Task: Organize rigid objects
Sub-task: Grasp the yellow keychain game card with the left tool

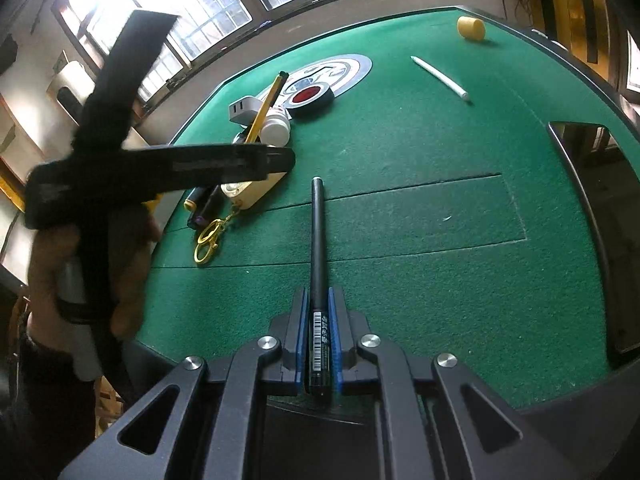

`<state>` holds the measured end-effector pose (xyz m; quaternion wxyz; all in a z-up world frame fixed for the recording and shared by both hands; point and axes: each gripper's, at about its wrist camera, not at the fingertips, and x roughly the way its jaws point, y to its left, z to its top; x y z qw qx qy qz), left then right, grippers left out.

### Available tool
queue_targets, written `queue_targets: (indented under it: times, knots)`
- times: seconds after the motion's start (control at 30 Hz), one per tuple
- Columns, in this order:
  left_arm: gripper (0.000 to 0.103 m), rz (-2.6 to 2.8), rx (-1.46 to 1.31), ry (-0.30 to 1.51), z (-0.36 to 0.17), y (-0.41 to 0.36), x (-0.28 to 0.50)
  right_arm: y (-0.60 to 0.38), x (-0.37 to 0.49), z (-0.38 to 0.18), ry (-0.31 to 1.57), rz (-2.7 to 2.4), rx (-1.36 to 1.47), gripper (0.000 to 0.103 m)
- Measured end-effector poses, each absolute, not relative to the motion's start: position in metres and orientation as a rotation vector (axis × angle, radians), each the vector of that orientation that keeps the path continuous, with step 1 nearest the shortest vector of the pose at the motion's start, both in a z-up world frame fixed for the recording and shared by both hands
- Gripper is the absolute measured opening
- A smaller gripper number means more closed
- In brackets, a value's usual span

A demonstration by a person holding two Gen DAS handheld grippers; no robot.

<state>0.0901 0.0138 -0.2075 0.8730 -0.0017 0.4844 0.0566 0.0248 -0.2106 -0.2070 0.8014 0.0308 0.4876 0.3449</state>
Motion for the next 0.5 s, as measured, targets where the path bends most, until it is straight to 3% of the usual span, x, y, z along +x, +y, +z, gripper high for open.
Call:
queue_targets:
  times: [0.13,0.37,0.5]
  knots:
    - [0.06,0.094,0.015,1.013,-0.205,0.007,0.08,-0.214,0.026,-0.208,1.048,0.753,0.094,0.01]
    - [0.06,0.111,-0.025,0.997,-0.199,0.013,0.073,-0.216,0.026,-0.209,1.044,0.754,0.103,0.01]
    - [0.066,0.166,-0.041,1.022,-0.205,0.021,0.087,-0.215,0.026,-0.209,1.045,0.751,0.105,0.01]
